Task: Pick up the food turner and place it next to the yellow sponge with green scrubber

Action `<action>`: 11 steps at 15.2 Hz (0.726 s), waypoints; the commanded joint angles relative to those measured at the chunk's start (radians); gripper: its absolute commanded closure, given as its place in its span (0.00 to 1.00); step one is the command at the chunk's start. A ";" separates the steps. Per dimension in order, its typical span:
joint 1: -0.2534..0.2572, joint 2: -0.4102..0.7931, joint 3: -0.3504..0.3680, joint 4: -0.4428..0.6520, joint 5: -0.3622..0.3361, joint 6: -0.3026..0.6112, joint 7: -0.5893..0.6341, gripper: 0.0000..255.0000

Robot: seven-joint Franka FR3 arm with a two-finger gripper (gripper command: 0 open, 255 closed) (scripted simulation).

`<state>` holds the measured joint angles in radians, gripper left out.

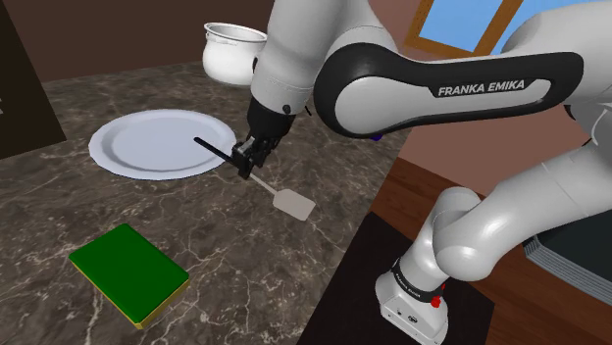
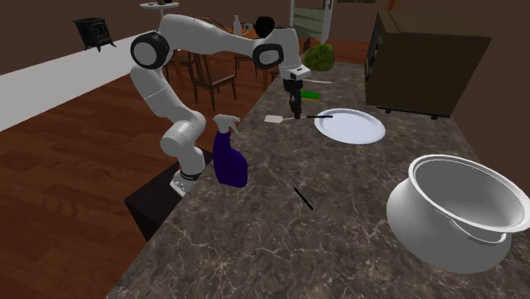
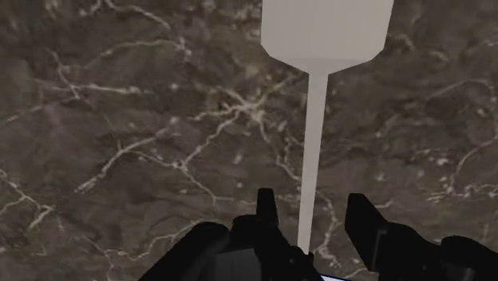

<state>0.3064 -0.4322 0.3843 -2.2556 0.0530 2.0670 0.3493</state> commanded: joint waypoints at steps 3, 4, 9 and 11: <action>0.000 0.000 0.000 0.000 0.000 0.000 0.000 0.00; 0.000 0.000 0.000 0.000 0.000 0.000 0.000 0.00; 0.005 -0.036 -0.013 0.095 0.007 -0.129 -0.007 0.00; 0.005 -0.036 -0.013 0.095 0.007 -0.130 -0.007 0.00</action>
<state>0.3105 -0.4649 0.3713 -2.1659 0.0590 1.9467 0.3417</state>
